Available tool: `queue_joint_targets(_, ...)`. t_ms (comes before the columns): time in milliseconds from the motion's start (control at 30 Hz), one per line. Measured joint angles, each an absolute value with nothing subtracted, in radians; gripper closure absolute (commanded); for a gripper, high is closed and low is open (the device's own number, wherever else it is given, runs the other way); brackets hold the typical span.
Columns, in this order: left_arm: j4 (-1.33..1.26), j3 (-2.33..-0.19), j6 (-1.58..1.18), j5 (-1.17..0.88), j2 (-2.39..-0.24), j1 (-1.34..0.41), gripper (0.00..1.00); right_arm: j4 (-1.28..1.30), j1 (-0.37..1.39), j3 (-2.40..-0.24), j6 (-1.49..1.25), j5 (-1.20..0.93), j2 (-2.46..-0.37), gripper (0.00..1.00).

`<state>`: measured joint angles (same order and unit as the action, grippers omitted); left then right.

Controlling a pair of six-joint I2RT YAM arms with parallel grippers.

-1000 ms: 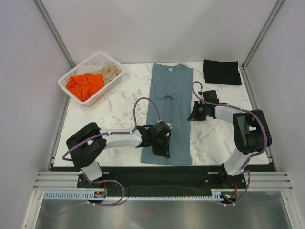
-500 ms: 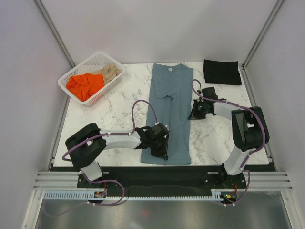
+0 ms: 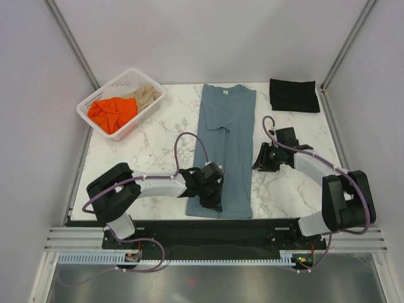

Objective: Fold and stack the t-shirts
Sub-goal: Fold the tshirt

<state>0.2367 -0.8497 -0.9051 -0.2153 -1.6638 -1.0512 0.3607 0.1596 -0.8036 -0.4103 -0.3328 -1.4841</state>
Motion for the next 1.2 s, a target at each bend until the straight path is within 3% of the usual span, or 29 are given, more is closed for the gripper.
queue_joint_targets(300,0.233,-0.850,-0.905,-0.216,-1.669,-1.051,0.98,0.410,0.200,-0.500,-0.504,-0.367,-1.217,0.61)
queue_joint_targets(767,0.232,-0.850,-0.905,-0.217,-1.671,-1.050,0.98,0.348,0.386,-0.386,-0.699,-0.352,-1.087,0.61)
queue_joint_targets(833,0.232,-0.850,-0.905,-0.217,-1.671,-1.050,0.98,0.344,0.406,-0.379,-0.722,-0.331,-1.076,0.64)
queue_joint_targets(900,0.232,-0.850,-0.905,-0.217,-1.671,-1.050,0.98,0.340,0.418,-0.374,-0.735,-0.313,-1.069,0.86)
queue_joint_targets(967,0.232,-0.850,-0.906,-0.217,-1.671,-1.050,0.98,0.346,0.426,-0.371,-0.748,-0.287,-1.069,1.00)
queue_joint_targets(1200,0.221,-0.847,-0.916,-0.216,-1.670,-1.051,0.98,0.504,0.434,-0.439,-0.771,-0.139,-1.036,1.00)
